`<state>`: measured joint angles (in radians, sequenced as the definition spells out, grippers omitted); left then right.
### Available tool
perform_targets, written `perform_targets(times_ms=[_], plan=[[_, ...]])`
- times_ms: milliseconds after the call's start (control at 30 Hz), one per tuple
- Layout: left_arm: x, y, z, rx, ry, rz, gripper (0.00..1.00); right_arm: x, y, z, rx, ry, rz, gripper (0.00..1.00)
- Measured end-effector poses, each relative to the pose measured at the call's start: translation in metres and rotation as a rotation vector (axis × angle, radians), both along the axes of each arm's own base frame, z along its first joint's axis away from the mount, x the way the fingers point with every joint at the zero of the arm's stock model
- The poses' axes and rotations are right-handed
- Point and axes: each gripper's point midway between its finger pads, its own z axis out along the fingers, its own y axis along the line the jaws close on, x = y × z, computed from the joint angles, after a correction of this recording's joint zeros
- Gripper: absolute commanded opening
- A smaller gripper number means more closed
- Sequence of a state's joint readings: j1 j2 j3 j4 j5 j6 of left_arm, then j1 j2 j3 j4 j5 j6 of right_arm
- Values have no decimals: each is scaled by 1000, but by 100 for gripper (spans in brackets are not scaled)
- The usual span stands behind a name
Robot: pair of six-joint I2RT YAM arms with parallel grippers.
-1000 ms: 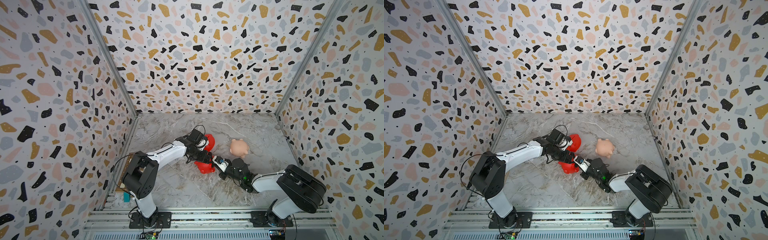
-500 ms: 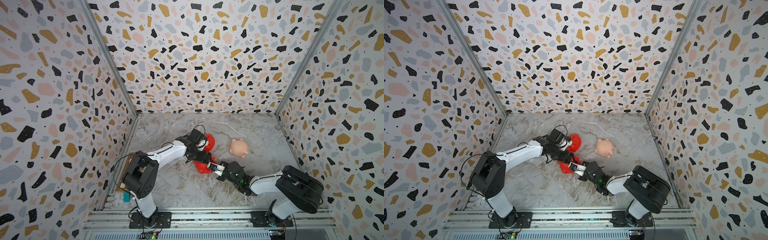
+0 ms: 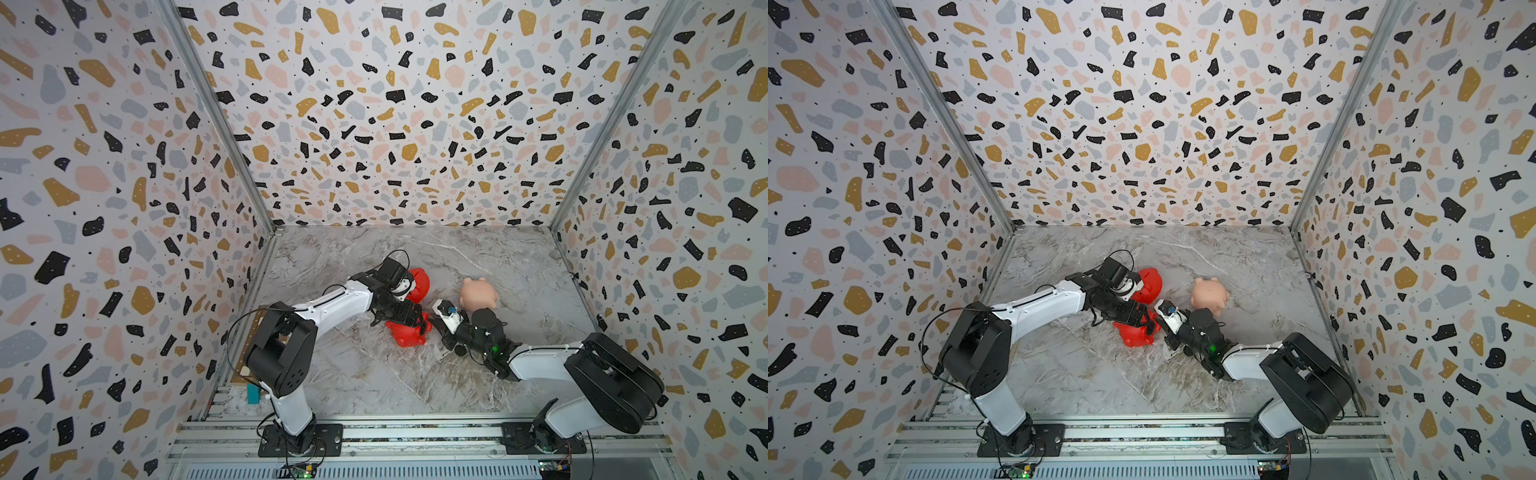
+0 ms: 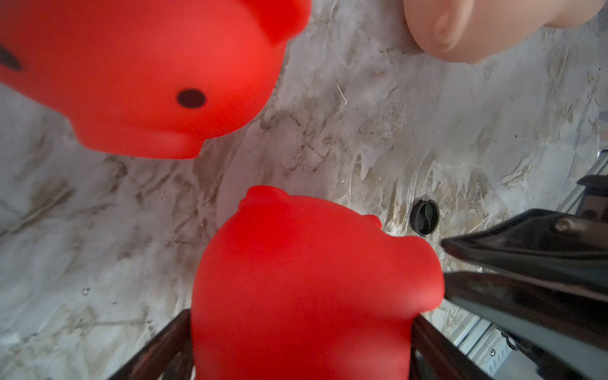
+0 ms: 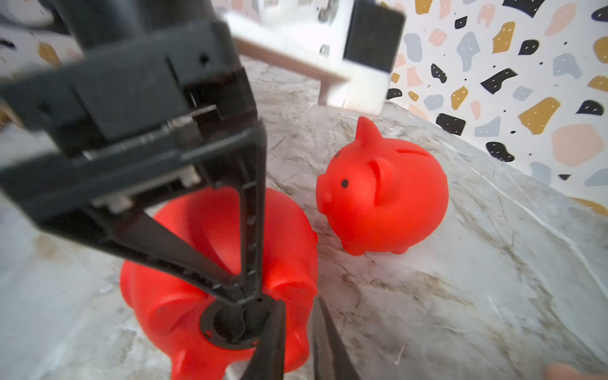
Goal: Open piggy banks
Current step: Open the lid on the piggy bank.
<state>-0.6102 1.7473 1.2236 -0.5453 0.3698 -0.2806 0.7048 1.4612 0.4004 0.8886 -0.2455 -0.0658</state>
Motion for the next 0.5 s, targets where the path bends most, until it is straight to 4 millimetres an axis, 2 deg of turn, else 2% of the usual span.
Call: perform_targets(times_ms=[67, 167, 367, 500], plan=[[0, 0, 0, 0, 0, 0, 90, -3, 1, 7, 48, 31, 17, 23], [0, 0, 0, 0, -1, 0, 90, -12, 4, 6, 97, 97, 48, 34], [0, 0, 0, 1, 0, 0, 90, -24, 4, -4, 128, 191, 77, 34], [0, 0, 0, 0, 0, 0, 90, -25, 5, -11, 130, 222, 77, 33]])
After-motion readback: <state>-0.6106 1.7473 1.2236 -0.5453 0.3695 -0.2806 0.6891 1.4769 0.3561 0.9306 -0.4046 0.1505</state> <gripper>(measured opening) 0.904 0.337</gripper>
